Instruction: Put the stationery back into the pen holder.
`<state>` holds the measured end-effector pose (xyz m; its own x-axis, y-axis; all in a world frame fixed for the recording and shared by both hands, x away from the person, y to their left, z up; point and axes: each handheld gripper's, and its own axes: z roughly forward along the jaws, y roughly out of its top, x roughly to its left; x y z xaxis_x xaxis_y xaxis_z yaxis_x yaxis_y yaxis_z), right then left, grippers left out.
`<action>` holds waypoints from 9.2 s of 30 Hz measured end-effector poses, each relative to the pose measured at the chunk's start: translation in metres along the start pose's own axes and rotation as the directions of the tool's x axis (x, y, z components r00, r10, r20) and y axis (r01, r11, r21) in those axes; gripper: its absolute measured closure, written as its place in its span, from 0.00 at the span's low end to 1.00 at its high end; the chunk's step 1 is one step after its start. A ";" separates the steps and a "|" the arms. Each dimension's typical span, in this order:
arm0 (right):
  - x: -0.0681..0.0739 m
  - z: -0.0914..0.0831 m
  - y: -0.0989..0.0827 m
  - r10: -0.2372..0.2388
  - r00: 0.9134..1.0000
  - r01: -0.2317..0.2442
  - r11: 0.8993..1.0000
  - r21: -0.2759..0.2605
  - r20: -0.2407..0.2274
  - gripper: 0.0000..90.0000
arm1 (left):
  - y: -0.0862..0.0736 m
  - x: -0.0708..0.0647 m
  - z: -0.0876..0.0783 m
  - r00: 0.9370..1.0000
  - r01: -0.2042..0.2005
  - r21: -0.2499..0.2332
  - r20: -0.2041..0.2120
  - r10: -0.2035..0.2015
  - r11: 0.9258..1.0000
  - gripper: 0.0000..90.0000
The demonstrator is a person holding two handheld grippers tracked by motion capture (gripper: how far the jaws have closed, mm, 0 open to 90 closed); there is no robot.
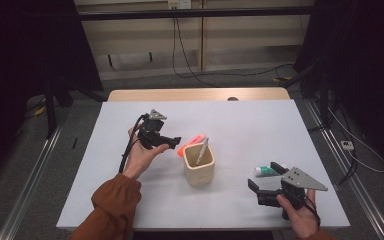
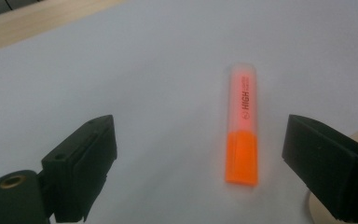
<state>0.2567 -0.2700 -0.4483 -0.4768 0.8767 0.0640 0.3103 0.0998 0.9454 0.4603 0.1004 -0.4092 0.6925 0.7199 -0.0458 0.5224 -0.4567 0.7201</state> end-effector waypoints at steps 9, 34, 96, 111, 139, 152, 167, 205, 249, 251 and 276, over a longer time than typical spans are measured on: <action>0.000 0.000 0.000 0.000 1.000 0.000 1.000 0.000 0.002 0.03 | -0.001 -0.009 0.017 1.000 -0.020 0.073 0.020 0.019 0.997 0.14; 0.000 0.000 0.000 0.000 1.000 0.000 1.000 0.002 0.000 0.03 | -0.010 -0.021 0.052 0.997 -0.068 0.160 0.050 0.061 0.985 0.40; 0.000 0.000 0.000 -0.002 1.000 0.002 1.000 0.001 -0.001 0.03 | 0.010 -0.002 -0.007 0.990 -0.060 0.056 0.132 0.052 0.997 0.75; -0.001 0.000 0.000 -0.010 1.000 0.010 1.000 0.003 0.010 0.02 | 0.020 -0.003 -0.038 0.986 -0.048 -0.010 0.160 0.049 0.999 0.75; 0.035 0.013 0.039 -0.161 0.986 0.160 0.986 -0.041 -0.034 0.02 | 0.029 -0.051 -0.101 0.949 -0.177 -0.103 0.248 0.198 0.979 0.75; 0.062 0.019 0.062 -0.376 0.925 0.375 0.926 -0.036 -0.044 0.07 | 0.031 -0.081 -0.104 0.908 -0.237 -0.103 0.330 0.258 0.966 0.75; 0.086 0.025 0.068 -0.666 0.745 0.667 0.744 -0.043 0.043 0.23 | 0.036 -0.107 -0.092 0.868 -0.302 -0.083 0.387 0.310 0.950 0.75; 0.107 0.043 0.052 -0.945 0.292 0.948 0.306 0.089 0.146 0.86 | 0.031 -0.120 -0.067 0.827 -0.300 -0.076 0.476 0.299 0.951 0.74; 0.059 0.040 0.077 -0.488 0.873 0.487 0.873 -0.030 -0.025 0.87 | -0.029 -0.054 -0.090 0.981 -0.105 -0.254 0.133 0.142 0.962 0.05; 0.058 0.040 0.080 -0.464 0.885 0.463 0.885 -0.050 -0.034 0.87 | -0.035 -0.051 -0.089 0.984 -0.102 -0.249 0.117 0.134 0.963 0.05; 0.060 0.059 0.111 -0.222 0.962 0.200 0.969 -0.147 -0.156 0.87 | -0.115 -0.023 -0.092 1.000 0.003 -0.238 0.020 0.001 0.971 0.06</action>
<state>0.3112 -0.1789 -0.3583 -0.6565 0.7478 -0.0985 0.0846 0.2028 0.9756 0.3386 0.1849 -0.4274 0.7033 0.7084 -0.0589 0.3911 -0.3165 0.8642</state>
